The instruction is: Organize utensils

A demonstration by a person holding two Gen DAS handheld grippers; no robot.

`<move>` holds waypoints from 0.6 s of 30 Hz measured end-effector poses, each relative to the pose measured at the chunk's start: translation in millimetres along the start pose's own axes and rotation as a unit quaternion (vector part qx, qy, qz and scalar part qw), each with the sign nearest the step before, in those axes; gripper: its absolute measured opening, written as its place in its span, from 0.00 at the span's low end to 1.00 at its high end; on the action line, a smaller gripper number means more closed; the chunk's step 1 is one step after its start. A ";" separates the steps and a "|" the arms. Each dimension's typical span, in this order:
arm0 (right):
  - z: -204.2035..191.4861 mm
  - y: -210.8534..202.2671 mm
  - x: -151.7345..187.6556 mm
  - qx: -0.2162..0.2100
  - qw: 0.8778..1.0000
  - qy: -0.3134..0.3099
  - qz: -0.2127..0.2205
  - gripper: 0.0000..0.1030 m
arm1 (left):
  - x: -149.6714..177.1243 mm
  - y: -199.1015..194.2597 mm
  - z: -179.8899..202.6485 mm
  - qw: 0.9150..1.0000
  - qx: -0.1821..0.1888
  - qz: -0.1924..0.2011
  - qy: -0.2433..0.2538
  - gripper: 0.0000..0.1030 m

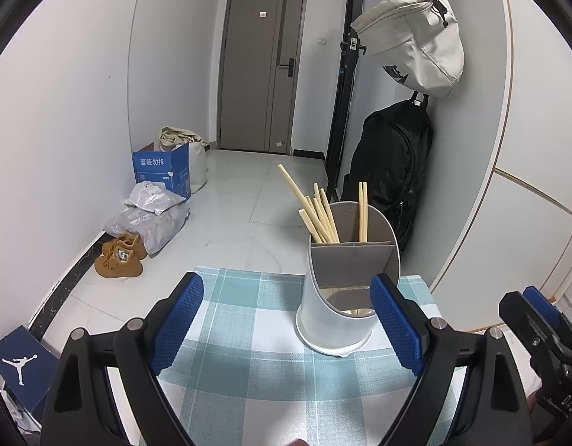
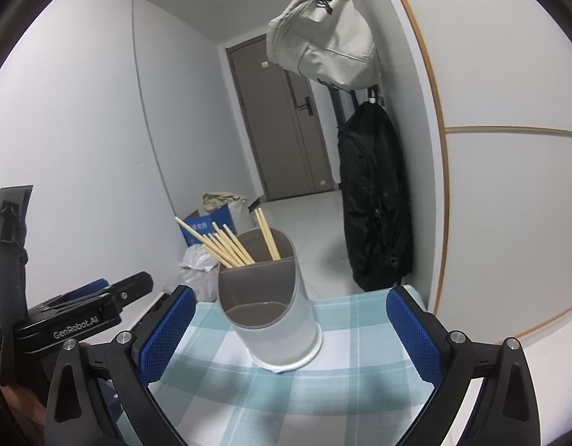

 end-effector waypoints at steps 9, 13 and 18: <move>-1.4 -0.6 0.5 0.004 1.000 -0.006 0.002 1.00 | 1.3 1.3 0.1 1.000 -0.004 -0.006 -0.001 0.86; -1.6 -0.4 1.0 0.003 1.000 -0.005 0.000 1.00 | 0.6 1.5 0.0 1.000 -0.008 -0.003 -0.002 0.86; -1.7 -0.5 2.1 0.004 1.000 -0.006 -0.002 1.00 | 1.8 1.6 1.5 1.000 -0.009 -0.001 0.000 0.86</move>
Point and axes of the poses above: each gripper's, at about its wrist camera, not at the fingertips, and y roughly the way its jaws point, z to its right, x to its underside, the point moved 5 cm from there along y, roughly the way its jaws point, and after that the axes turned 2 degrees about -x, right-handed, at the moved point
